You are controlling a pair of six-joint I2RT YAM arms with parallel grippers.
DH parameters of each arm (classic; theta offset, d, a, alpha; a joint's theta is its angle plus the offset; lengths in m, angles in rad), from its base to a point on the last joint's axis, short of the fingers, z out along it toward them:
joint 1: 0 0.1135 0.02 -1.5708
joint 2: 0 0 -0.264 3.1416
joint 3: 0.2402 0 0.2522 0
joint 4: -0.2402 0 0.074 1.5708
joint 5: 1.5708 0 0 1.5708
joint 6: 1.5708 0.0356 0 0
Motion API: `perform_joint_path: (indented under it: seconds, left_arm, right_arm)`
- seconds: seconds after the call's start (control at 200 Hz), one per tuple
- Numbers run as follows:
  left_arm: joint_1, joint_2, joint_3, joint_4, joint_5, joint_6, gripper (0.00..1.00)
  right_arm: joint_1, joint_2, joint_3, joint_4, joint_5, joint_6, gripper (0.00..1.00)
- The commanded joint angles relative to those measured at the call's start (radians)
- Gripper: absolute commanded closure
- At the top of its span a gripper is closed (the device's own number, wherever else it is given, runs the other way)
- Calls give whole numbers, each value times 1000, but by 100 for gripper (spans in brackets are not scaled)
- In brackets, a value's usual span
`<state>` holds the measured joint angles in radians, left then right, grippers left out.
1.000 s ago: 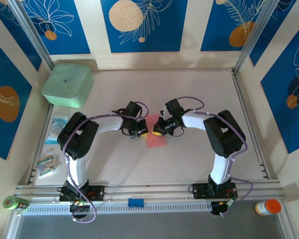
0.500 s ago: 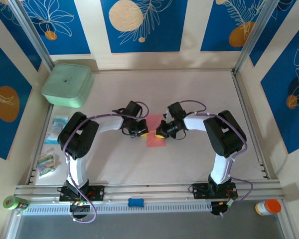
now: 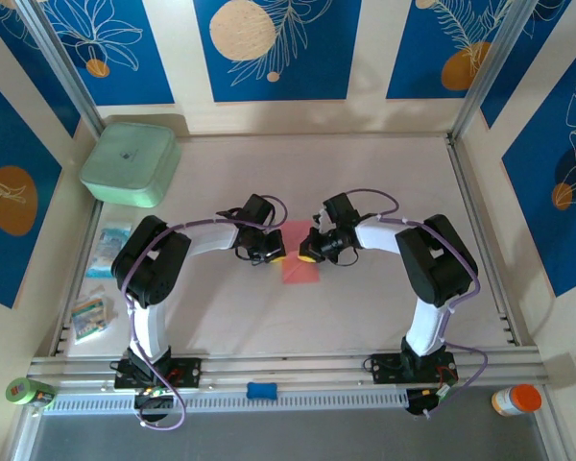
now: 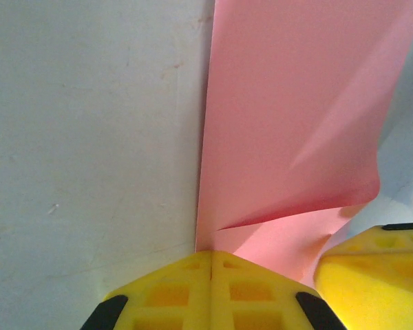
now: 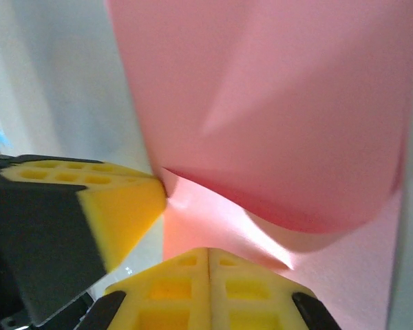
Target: Fold a paper plane with a square sheet of paper (pick it up from the middle)
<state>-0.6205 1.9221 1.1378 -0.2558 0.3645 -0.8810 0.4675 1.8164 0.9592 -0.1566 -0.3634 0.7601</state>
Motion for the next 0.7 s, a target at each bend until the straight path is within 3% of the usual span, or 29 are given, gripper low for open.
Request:
perform_joint_path:
  seconds: [0.0,0.49,0.695]
  left_arm:
    - [-5,30,4,-68,-54,17,100]
    - [-4,3,10,-39,-33,20,100]
    - [-3,-83,18,-14,-28,13,97]
  right_arm:
    - [16,12,26,-26,-21,-19,100]
    - [60,96,64,-77,19,-19,100]
    - [65,110,65,-121,58,-27,100]
